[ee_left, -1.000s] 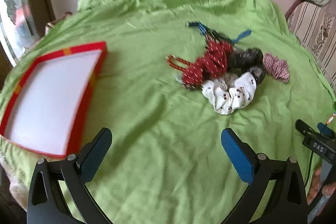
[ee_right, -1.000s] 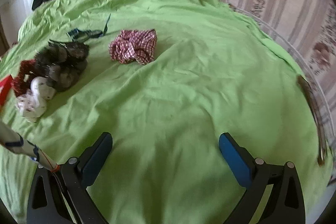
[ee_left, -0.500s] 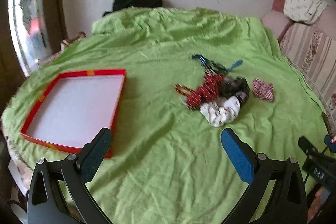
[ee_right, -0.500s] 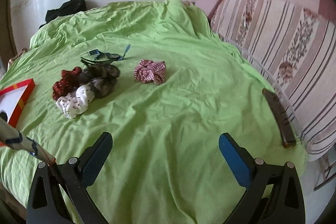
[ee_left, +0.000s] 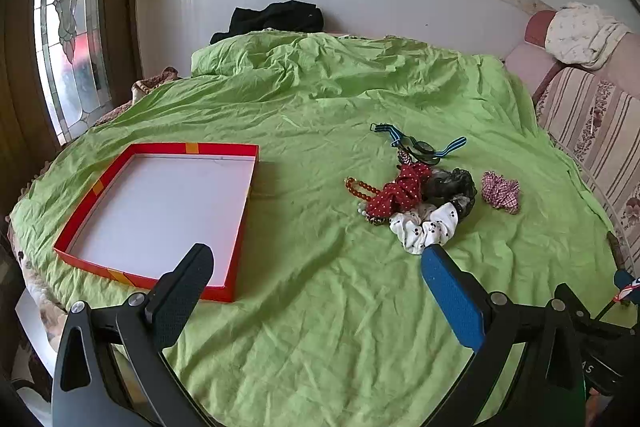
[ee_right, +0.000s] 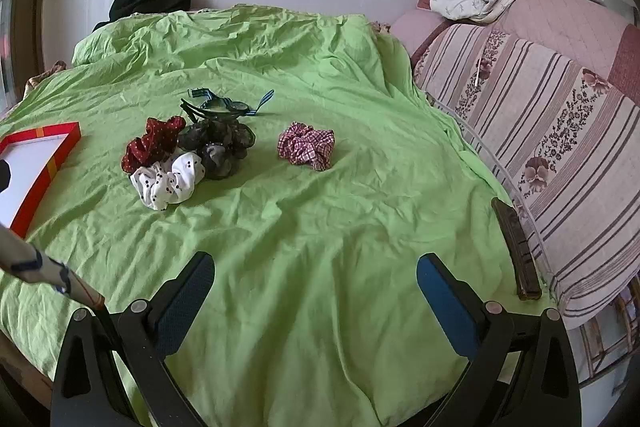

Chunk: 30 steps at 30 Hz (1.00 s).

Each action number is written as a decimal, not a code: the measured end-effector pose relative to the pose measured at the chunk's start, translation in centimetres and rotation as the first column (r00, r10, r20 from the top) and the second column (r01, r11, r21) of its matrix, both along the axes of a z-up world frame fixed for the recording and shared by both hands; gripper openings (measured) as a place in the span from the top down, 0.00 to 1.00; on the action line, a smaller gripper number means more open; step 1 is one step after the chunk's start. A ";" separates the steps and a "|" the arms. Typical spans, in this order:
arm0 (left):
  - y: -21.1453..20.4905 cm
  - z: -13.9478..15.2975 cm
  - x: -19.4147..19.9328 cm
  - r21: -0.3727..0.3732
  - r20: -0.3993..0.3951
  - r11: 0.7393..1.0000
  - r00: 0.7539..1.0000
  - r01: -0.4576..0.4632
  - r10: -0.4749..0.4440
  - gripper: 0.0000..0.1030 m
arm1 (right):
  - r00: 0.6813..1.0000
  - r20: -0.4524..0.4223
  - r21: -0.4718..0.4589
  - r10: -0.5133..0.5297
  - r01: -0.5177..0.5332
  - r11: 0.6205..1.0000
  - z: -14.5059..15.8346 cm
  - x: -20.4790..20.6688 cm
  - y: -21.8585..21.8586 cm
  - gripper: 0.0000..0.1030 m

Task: Organize jewelry
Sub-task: 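Move both tools toward the pile of scrunchies and jewelry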

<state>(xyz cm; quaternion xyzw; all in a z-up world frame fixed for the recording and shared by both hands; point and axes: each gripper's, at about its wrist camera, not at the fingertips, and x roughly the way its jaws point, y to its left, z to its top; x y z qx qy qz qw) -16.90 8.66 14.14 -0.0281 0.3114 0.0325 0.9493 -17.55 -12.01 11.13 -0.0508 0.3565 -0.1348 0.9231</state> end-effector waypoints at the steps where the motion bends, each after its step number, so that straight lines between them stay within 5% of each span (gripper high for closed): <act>1: 0.0 0.1 -0.1 0.000 0.003 1.000 1.000 0.002 -0.002 0.00 | 1.000 -0.002 0.002 -0.001 0.001 1.000 0.0 0.0 0.0 0.00; 13: -0.5 -0.2 -0.1 0.033 -0.020 0.999 1.000 -0.002 0.002 0.00 | 0.999 -0.053 0.036 0.000 0.002 0.999 -1.1 0.4 -0.7 0.00; 24: -0.8 -1.1 0.5 0.050 -0.062 0.999 0.998 -0.004 0.007 0.00 | 0.961 -0.276 0.050 -0.002 0.017 0.999 -3.9 1.3 -0.1 0.00; 30: -1.3 -1.7 0.7 0.068 -0.081 0.998 0.997 0.002 0.003 0.00 | 0.950 -0.313 0.038 -0.006 0.018 0.999 -4.7 1.2 -0.2 0.00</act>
